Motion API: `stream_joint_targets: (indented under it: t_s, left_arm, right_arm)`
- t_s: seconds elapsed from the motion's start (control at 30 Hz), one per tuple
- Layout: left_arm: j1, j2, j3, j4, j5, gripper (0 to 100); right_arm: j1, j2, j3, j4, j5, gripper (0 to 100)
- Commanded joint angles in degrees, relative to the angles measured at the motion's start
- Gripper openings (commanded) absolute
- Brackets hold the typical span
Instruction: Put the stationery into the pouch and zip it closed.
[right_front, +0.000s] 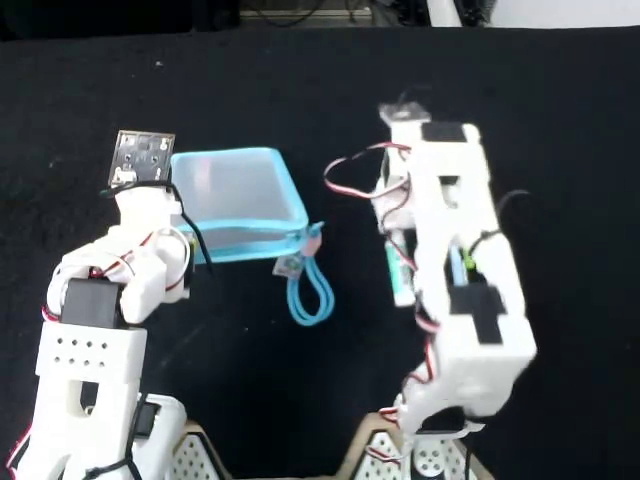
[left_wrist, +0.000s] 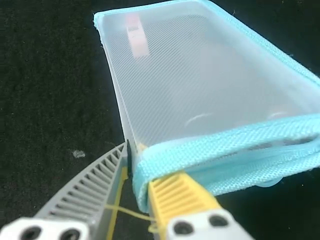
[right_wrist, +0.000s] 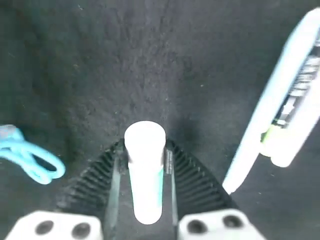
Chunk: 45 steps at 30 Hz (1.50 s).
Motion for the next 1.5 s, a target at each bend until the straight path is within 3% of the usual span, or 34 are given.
stream_joint_targets:
  t_s: [0.0,0.13,0.37,0.67,0.87,1.13,1.47]
  left_arm:
    - [-0.1,-0.2,-0.6,-0.6,0.7,3]
    - [0.0,-0.2,-0.6,-0.6,0.7,3]
    - [0.0,-0.2,-0.6,-0.6,0.7,3]
    - [0.2,-0.2,-0.6,-0.5,0.7,3]
    - [0.2,-0.2,-0.6,-0.7,0.7,3]
    - [0.2,-0.2,-0.6,-0.7,0.7,3]
    - [0.2,-0.2,-0.6,-0.6,0.7,3]
  right_arm:
    - [1.1,-13.8,1.0,0.7,-2.4,1.1]
    - [-2.5,-31.2,8.4,-0.6,-3.3,1.1]
    - [-13.0,-61.8,26.2,-13.4,-6.9,1.4]
    - [-34.7,-89.5,40.6,-25.8,-7.4,1.5]
    - [-42.8,-96.2,56.0,-44.3,-7.4,1.5]
    - [-43.3,-97.5,69.2,-64.2,-7.4,1.2]
    - [-42.9,-97.4,81.6,-81.1,-7.3,1.1]
